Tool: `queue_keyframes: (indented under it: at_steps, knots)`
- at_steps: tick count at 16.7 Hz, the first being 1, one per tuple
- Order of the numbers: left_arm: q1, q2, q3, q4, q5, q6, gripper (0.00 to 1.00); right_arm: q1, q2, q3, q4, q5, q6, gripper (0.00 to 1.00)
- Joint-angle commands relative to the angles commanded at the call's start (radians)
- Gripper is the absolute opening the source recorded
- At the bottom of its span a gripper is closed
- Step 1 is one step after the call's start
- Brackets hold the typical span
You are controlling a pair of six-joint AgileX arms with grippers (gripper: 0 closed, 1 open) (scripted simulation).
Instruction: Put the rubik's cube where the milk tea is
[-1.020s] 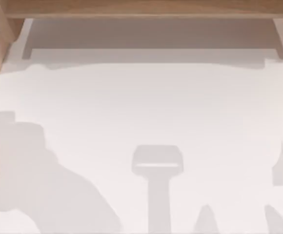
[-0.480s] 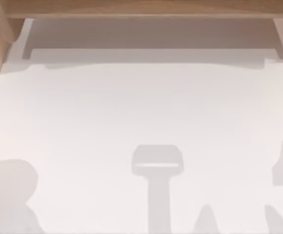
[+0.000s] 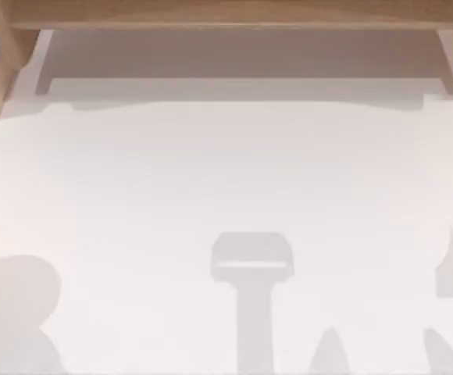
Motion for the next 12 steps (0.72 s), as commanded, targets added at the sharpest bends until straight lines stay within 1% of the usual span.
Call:
queue_keyframes:
  at_steps: [7, 12]
  knots:
    - [0.008, -0.009, -0.007, 0.03, -0.016, 0.0, 0.0, 0.0, 0.0, 0.0, 0.0, 0.0, 0.0, 1.0]
    - [0.001, 0.004, -0.032, 0.044, -0.009, 0.0, 0.0, 0.0, 0.0, 0.0, 0.0, 0.0, 0.0, 1.0]
